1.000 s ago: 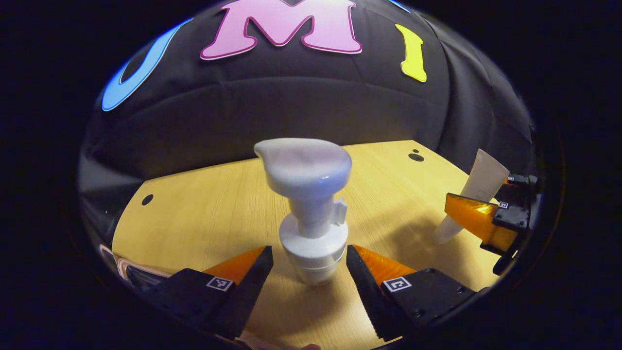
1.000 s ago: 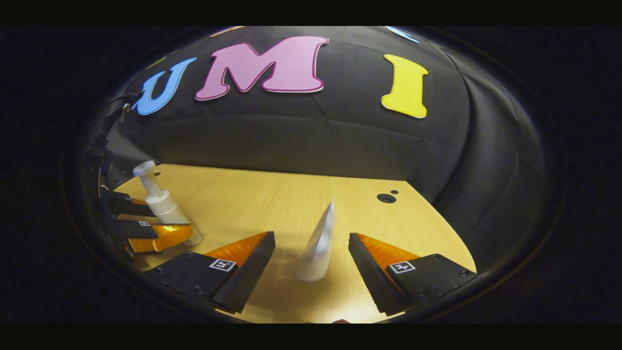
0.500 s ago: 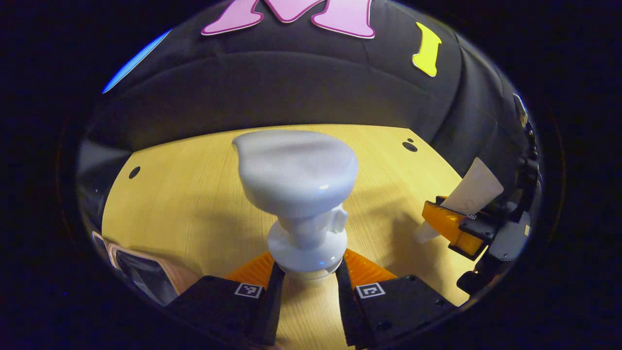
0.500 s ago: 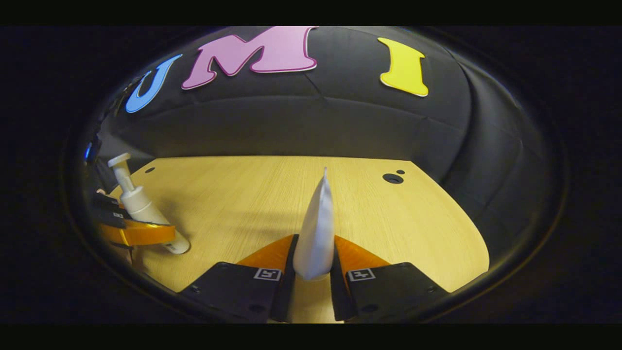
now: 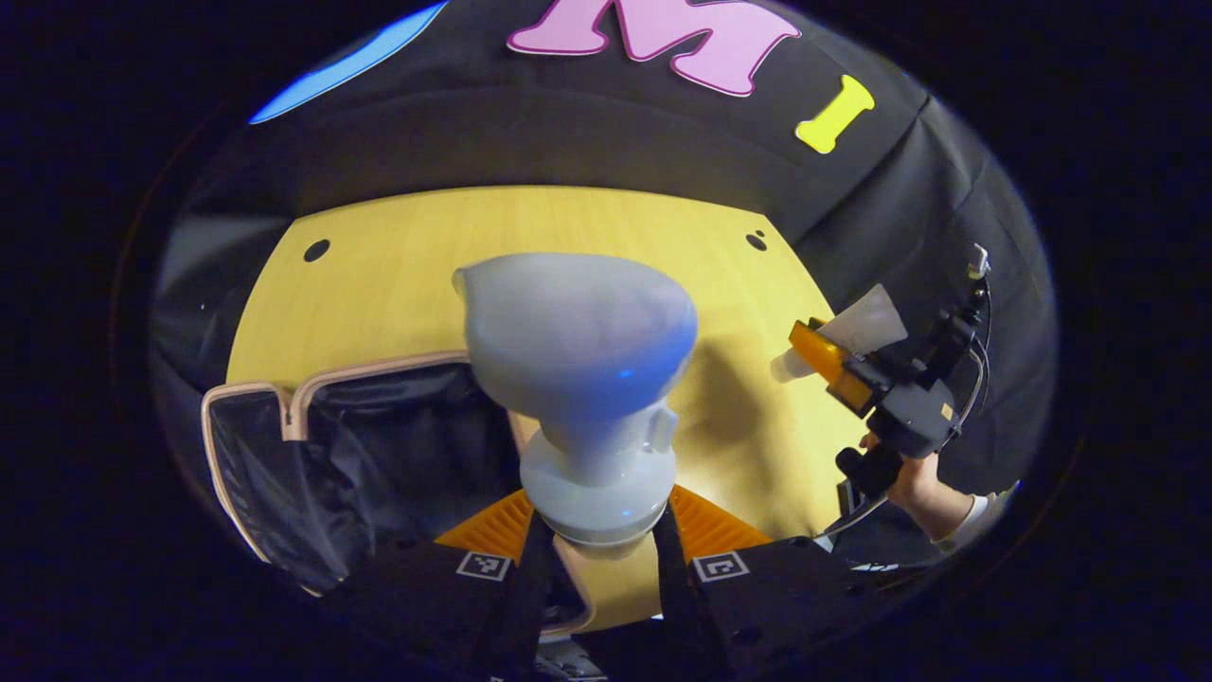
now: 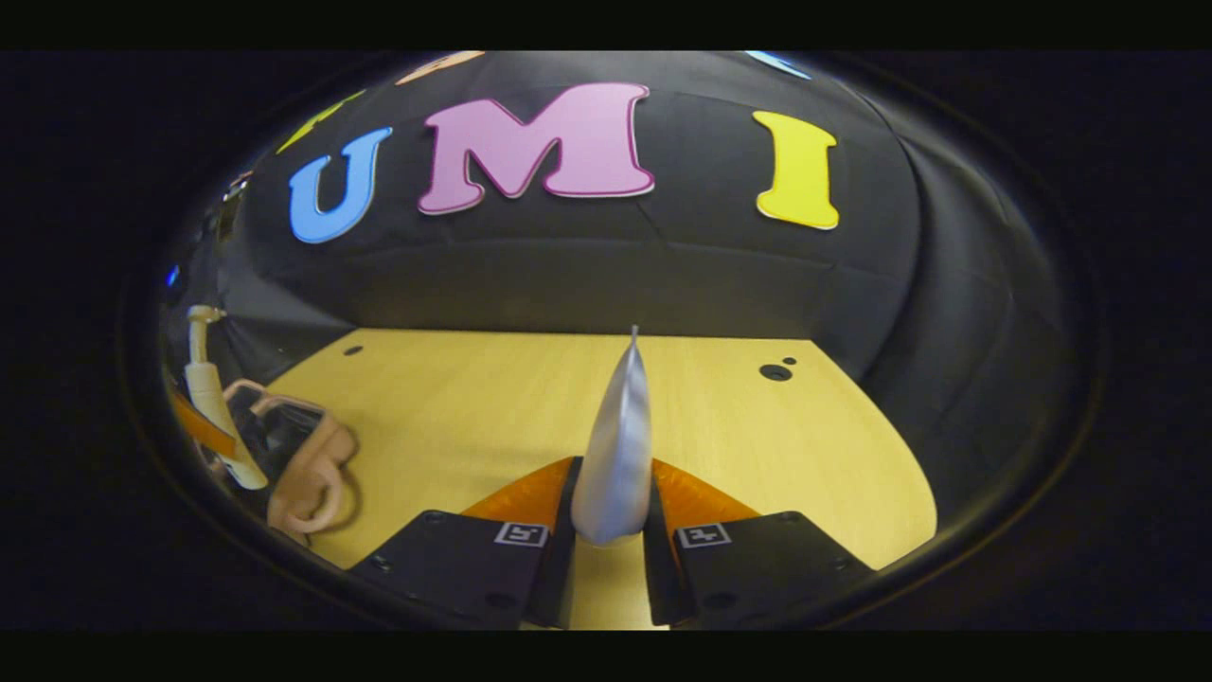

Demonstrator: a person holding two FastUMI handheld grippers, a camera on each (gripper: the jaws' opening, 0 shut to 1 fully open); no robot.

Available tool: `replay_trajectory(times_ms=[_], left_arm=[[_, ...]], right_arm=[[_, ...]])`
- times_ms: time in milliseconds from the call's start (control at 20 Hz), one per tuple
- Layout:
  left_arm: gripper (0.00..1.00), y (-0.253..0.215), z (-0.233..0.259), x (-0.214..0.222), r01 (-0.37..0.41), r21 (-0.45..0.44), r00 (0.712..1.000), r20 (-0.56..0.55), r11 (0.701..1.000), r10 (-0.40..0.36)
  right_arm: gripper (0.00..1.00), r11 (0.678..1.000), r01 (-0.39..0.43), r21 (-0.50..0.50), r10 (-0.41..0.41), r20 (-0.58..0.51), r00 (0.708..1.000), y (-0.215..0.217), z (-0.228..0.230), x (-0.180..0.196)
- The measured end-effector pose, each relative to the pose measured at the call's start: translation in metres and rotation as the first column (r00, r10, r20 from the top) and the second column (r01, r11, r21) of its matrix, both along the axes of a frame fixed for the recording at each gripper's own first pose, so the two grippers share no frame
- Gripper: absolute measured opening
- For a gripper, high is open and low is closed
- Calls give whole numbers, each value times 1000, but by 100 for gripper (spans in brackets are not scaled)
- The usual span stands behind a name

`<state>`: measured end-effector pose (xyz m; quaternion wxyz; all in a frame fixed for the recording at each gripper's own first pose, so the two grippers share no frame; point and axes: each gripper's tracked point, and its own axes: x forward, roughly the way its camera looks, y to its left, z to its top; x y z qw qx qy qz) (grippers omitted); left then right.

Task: First open the suitcase, pack the skin care products into it, and then close the suitcase.

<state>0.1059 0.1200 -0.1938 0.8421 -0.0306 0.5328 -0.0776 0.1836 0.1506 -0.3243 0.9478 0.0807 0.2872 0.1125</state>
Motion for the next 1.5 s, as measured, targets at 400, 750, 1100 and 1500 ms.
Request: replay_trajectory(times_ms=[400, 750, 1100, 1500], left_arm=[[55, 92, -62, -78, 18, 122, 925, -378, 992, 30], [52, 134, -118, -97, 42, 189, 835, -546, 981, 70], [64, 155, -155, -91, 89, 264, 887, -460, 961, 44], [99, 146, -72, -59, -37, 153, 996, 91, 988, 23]], right_arm=[[34, 998, -8, 69, 1, 111, 994, 33, 84, -52], [34, 999, 24, 36, -29, 147, 989, 24, 105, -98], [34, 1000, -12, 2, 12, 105, 994, 39, 107, -132], [34, 976, -216, 34, 212, 97, 972, 135, 133, -129]])
